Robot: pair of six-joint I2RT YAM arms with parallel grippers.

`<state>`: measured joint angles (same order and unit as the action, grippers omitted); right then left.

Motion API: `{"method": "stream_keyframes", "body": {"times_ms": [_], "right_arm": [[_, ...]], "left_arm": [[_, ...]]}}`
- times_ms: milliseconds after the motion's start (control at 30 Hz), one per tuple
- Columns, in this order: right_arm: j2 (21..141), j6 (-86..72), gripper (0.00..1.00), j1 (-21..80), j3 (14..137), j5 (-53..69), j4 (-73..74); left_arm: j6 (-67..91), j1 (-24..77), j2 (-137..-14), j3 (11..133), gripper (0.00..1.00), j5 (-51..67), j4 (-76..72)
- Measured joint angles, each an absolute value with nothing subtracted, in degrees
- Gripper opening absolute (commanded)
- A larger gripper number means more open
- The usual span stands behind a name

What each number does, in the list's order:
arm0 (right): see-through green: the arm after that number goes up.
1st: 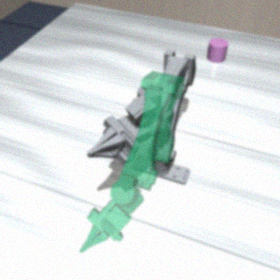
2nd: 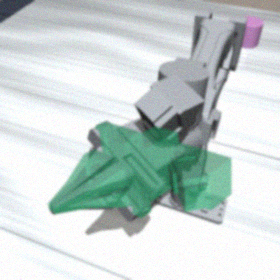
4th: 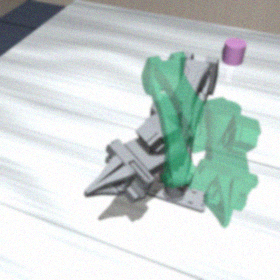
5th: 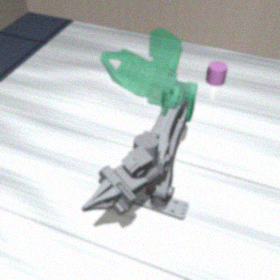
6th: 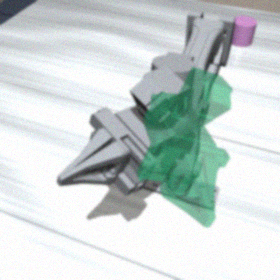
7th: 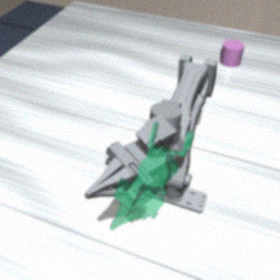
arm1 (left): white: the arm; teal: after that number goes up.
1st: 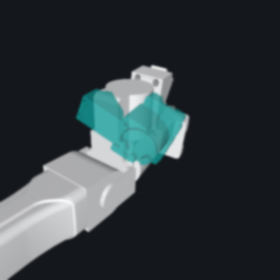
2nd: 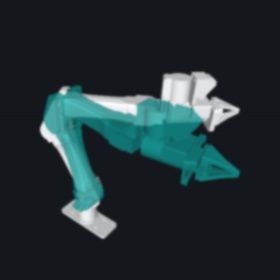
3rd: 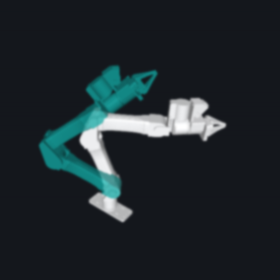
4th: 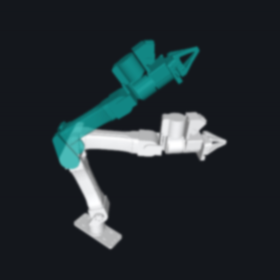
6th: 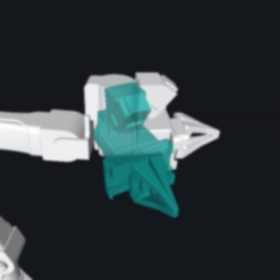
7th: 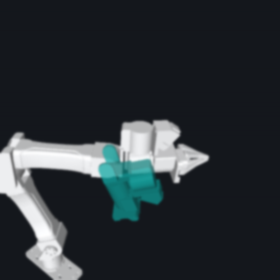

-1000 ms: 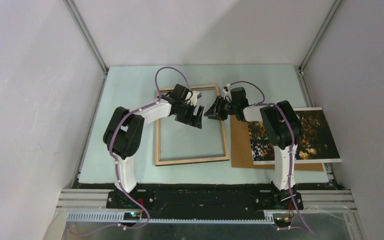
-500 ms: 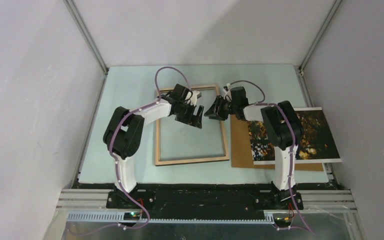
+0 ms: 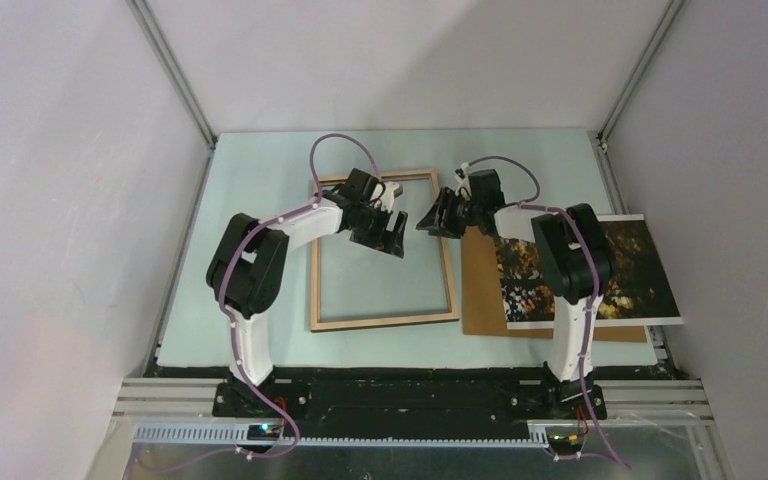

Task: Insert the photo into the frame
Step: Place the photo frame item in the photo frame.

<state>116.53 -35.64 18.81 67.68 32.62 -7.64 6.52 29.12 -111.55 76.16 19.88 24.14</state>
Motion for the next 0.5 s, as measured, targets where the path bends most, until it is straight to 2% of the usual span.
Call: {"method": "stream_keyframes", "body": {"times_ms": [500], "right_arm": [[111.0, -29.6, 0.54, 15.0, 67.7, 29.1, -1.1]], "left_arm": [[6.5, 29.1, -111.5, 76.1, 0.89, 19.9, 24.1]]}}
